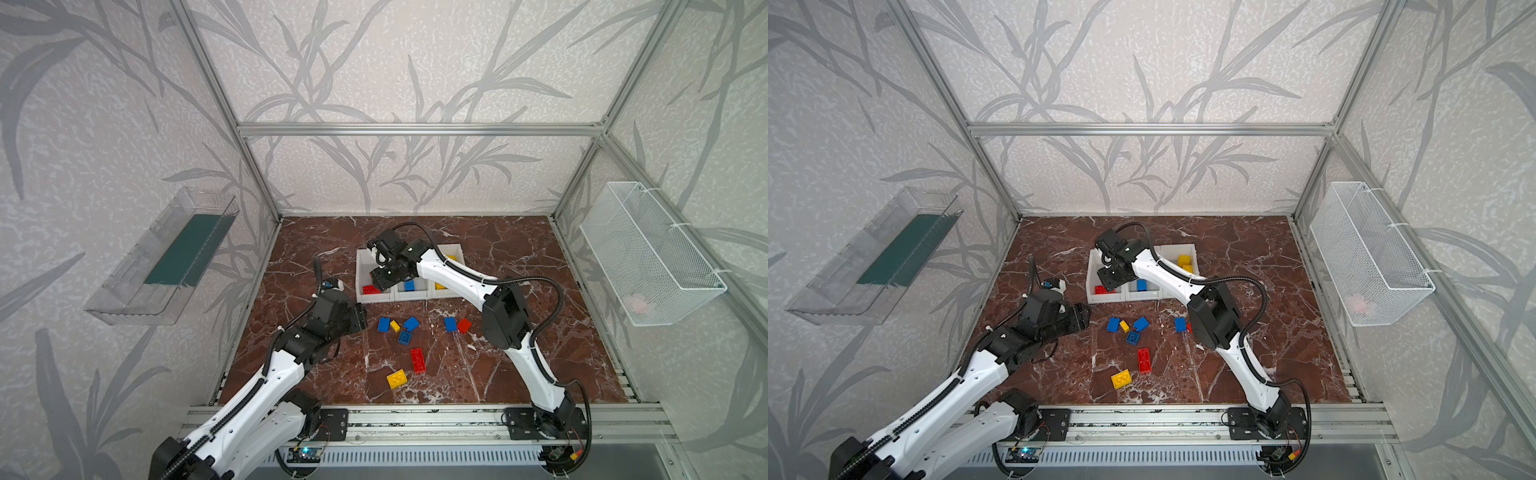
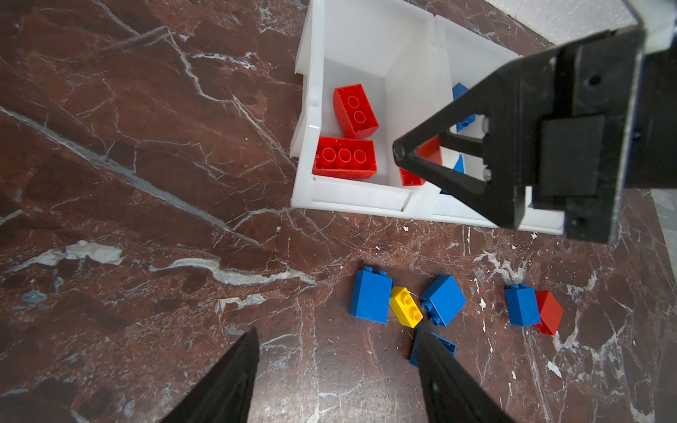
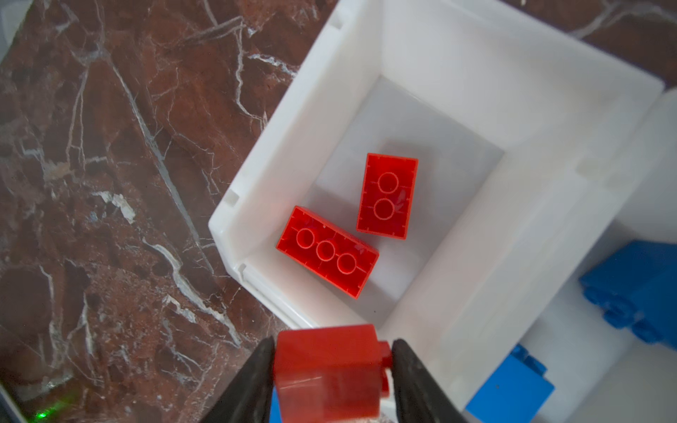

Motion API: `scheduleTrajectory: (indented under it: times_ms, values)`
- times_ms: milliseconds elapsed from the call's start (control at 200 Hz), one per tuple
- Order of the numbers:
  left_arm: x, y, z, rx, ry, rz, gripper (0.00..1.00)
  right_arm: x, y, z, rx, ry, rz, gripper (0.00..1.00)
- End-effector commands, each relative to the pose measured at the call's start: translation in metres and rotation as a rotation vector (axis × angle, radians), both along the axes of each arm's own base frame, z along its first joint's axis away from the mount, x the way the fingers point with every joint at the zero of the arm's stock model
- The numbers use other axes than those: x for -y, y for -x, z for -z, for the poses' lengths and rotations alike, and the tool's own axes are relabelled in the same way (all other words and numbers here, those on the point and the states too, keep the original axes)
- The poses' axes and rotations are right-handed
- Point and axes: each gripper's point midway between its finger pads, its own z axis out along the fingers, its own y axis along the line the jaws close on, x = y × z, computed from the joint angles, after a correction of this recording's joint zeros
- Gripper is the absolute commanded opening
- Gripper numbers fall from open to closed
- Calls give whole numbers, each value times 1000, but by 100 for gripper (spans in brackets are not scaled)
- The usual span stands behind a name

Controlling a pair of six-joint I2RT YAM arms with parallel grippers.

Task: Sort the legos into containers by color
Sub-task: Place the lego in the container.

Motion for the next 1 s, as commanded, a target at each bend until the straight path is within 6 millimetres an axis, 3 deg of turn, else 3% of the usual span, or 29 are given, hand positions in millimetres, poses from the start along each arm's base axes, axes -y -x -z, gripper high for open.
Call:
scheduleTrajectory:
  times_ms: [0,240,440,650,750,800,995]
  values:
    - [-3,4,6,-22,0,-15,71,-3,2,-14,3,-11,-2,61]
    - [1,3,9,-26,11,1,71,5,3,-41,51,-23,3,63]
    - [16,-1,18,-54,49,58,71,30,13,-65,102,-47,43,63]
    - [32,-9,37,-120,31,130,71,98,35,-75,109,-34,160,64]
    - [39,-12,51,-181,22,164,71,135,51,-60,77,-3,230,64]
    - [42,-12,58,-211,12,181,71,152,60,-62,88,-3,260,64]
    - [52,-15,77,-295,-14,238,70,203,87,-45,84,37,376,65]
